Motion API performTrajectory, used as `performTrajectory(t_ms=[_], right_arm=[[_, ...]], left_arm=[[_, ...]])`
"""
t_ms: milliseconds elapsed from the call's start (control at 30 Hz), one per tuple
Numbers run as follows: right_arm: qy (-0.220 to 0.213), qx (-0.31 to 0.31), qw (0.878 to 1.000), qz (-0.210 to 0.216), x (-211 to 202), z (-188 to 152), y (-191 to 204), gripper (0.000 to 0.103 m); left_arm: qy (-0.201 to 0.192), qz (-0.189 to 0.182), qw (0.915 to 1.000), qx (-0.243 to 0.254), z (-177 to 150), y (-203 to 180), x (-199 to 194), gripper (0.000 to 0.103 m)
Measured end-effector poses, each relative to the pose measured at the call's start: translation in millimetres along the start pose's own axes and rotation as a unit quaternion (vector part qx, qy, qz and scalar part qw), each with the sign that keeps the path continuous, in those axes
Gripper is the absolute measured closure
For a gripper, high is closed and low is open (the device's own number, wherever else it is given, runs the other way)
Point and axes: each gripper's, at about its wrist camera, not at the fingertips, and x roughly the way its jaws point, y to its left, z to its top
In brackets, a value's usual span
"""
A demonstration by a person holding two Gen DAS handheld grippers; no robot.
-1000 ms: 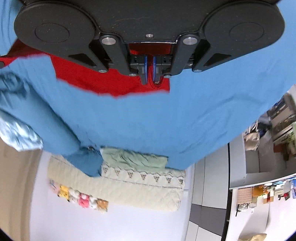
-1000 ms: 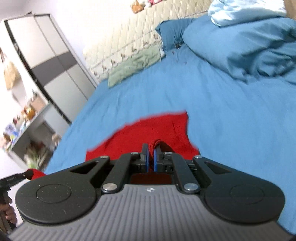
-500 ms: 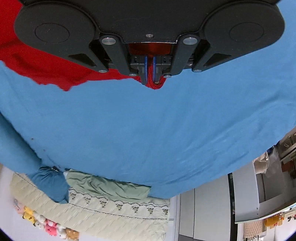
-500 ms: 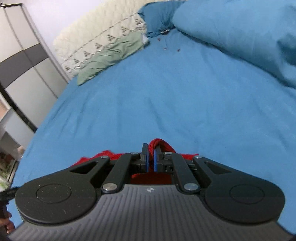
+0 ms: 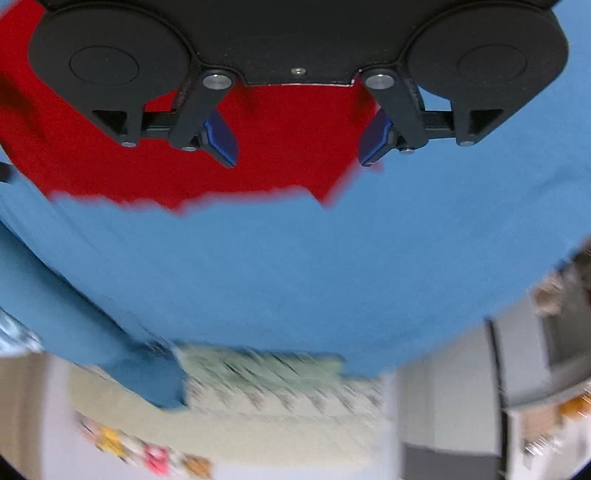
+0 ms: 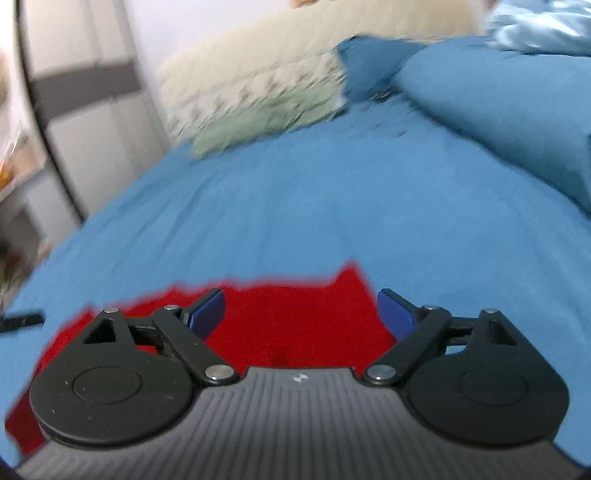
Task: Fold small clothes
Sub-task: 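Fold the hem over toward the collar and open both tools, then withdraw both tools and move them over the folded red sweater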
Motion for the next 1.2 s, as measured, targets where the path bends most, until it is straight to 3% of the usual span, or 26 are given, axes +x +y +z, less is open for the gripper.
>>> performTrajectory(t_ms=[133, 200, 367, 500, 567, 633, 700, 833, 967, 1033, 1200], right_arm=[[0.058, -0.015, 0.998, -0.007, 7.7, -28.7, 7.4, 0.0], [0.086, -0.009, 0.995, -0.04, 18.3, -38.0, -0.7, 0.0], [0.079, 0.003, 0.996, -0.05, 20.5, -37.3, -8.7, 0.001], [0.063, -0.036, 0.996, -0.047, -4.6, -19.0, 7.4, 0.001], [0.033, -0.057, 0.997, -0.038, -33.4, -7.4, 11.1, 0.0], [0.019, -0.08, 0.995, -0.048, -63.4, 1.9, 9.0, 0.0], [0.03, -0.101, 0.993, -0.053, -82.2, 2.5, 3.4, 0.0], [0.06, -0.115, 0.989, -0.077, -95.1, -14.3, -11.0, 0.0], [0.077, -0.052, 0.992, -0.081, -90.1, -39.7, -32.9, 0.001], [0.075, -0.052, 0.991, -0.096, -83.7, -52.5, -32.8, 0.001], [0.082, -0.027, 0.991, -0.105, -63.4, -79.1, -34.3, 0.015]], left_arm=[[0.058, 0.011, 0.9981, 0.02, -31.5, 0.6, 21.5, 0.026], [0.055, 0.012, 0.9982, 0.021, -40.1, 8.1, 24.1, 0.025], [0.07, 0.011, 0.9974, 0.017, -35.4, 15.4, 18.5, 0.026], [0.059, 0.018, 0.9978, 0.024, -27.2, 4.5, -7.1, 0.025], [0.046, 0.005, 0.9984, 0.031, -19.9, -5.7, -21.9, 0.02], [0.031, 0.003, 0.9985, 0.046, -16.3, -19.8, -38.9, 0.004], [0.011, -0.007, 0.9974, 0.07, -16.8, -38.9, -51.8, 0.003], [0.022, -0.028, 0.9947, 0.097, -23.4, -74.3, -49.1, 0.003], [0.051, -0.046, 0.9929, 0.097, -33.4, -99.5, -33.8, 0.003], [0.061, -0.04, 0.9917, 0.106, -37.7, -110.8, -25.1, 0.003], [0.085, -0.027, 0.9902, 0.107, -49.2, -121.7, -5.2, 0.003]])
